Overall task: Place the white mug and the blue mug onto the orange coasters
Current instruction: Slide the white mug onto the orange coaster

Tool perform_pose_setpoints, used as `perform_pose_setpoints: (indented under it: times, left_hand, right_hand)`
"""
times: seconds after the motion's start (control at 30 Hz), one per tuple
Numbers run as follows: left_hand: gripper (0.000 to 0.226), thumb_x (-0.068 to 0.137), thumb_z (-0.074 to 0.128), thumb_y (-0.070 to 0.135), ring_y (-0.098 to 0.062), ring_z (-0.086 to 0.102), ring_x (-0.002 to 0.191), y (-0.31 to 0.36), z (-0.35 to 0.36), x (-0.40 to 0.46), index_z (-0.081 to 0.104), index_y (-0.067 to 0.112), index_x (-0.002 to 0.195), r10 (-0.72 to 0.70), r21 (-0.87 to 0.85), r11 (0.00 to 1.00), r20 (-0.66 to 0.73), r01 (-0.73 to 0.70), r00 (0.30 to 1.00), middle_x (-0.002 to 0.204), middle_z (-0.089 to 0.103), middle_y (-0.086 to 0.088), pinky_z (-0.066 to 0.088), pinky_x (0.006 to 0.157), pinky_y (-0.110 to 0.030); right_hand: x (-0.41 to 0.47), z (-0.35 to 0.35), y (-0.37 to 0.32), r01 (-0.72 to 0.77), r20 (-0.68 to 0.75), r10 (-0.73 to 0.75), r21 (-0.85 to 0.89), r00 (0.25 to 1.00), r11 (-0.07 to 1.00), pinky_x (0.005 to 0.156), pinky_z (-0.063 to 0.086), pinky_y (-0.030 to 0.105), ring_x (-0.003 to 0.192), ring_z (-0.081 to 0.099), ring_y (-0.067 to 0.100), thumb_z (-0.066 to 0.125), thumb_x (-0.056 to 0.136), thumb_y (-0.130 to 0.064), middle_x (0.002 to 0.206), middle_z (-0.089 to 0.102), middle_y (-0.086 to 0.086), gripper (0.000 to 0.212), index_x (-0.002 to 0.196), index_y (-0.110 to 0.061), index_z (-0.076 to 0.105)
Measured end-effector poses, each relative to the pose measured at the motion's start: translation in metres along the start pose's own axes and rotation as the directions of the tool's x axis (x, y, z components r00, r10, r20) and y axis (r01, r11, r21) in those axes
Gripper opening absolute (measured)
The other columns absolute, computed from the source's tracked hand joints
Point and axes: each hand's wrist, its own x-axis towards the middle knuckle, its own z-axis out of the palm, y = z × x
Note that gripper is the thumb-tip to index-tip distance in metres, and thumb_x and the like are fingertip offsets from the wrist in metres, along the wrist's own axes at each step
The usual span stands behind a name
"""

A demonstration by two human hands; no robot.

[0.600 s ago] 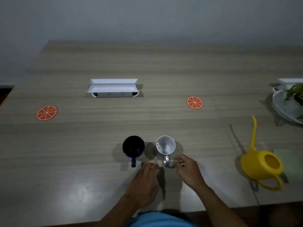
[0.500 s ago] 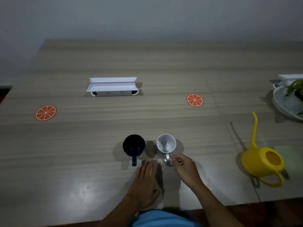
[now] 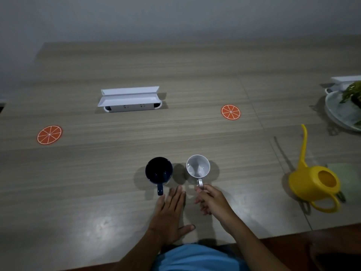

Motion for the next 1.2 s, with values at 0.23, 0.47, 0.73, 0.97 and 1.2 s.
perform_pose_setpoints:
  times: [0.23,0.47,0.73,0.97,1.2]
  left_hand:
    - [0.105,0.083,0.032,0.084,-0.026,-0.004,0.152,0.013,-0.012,0.007,0.005,0.015,0.157,0.015,-0.005,1.000,-0.085,-0.015,0.996,0.166,0.004,-0.004,-0.006,0.122,-0.043]
    - [0.096,0.087,0.025,0.077,-0.022,-0.016,0.151,0.031,-0.023,0.028,-0.008,0.018,0.155,0.003,-0.022,1.000,-0.034,-0.003,0.999,0.167,-0.010,-0.003,0.001,0.123,-0.054]
    - [0.099,0.083,0.032,0.078,-0.024,-0.014,0.152,0.046,-0.033,0.081,-0.005,0.023,0.156,-0.085,-0.069,0.994,-0.038,0.082,0.996,0.167,-0.009,0.003,-0.005,0.118,-0.062]
    - [0.111,0.078,0.032,0.086,-0.034,-0.019,0.150,0.044,-0.059,0.146,-0.013,0.020,0.155,-0.154,-0.033,0.988,-0.002,0.153,0.988,0.165,-0.022,0.000,0.002,0.111,-0.077]
    - [0.105,0.079,0.026,0.086,-0.033,-0.016,0.151,0.034,-0.068,0.204,-0.003,0.022,0.156,-0.242,-0.069,0.969,-0.069,0.237,0.968,0.167,-0.010,0.003,0.002,0.109,-0.077]
  right_hand:
    - [-0.006,-0.010,-0.004,0.025,0.041,-0.029,0.094,0.999,0.995,0.059,0.051,0.029,0.077,0.071,0.024,0.056,0.102,-0.023,0.095,0.079,0.018,0.019,0.108,-0.006,0.063]
    - [-0.004,-0.033,-0.021,0.082,-0.021,-0.081,0.067,0.996,0.994,0.069,0.053,0.035,0.091,0.076,0.025,0.056,0.102,-0.025,0.096,0.082,0.005,0.016,0.105,-0.011,0.063]
    - [0.010,-0.072,-0.038,0.146,-0.186,-0.136,0.039,0.973,0.989,0.058,0.038,0.031,0.088,0.074,0.019,0.060,0.099,-0.019,0.093,0.082,0.003,0.014,0.090,-0.008,0.059]
    - [0.033,-0.091,-0.054,0.148,-0.205,-0.121,0.120,0.971,0.982,0.049,0.035,0.013,0.100,0.076,0.018,0.057,0.101,-0.012,0.085,0.068,0.018,0.021,0.082,-0.003,0.055]
    - [0.070,-0.103,-0.083,0.141,-0.256,-0.087,0.202,0.963,0.969,0.054,0.032,0.029,0.089,0.076,0.024,0.052,0.102,-0.014,0.091,0.080,0.018,0.024,0.078,-0.008,0.054]
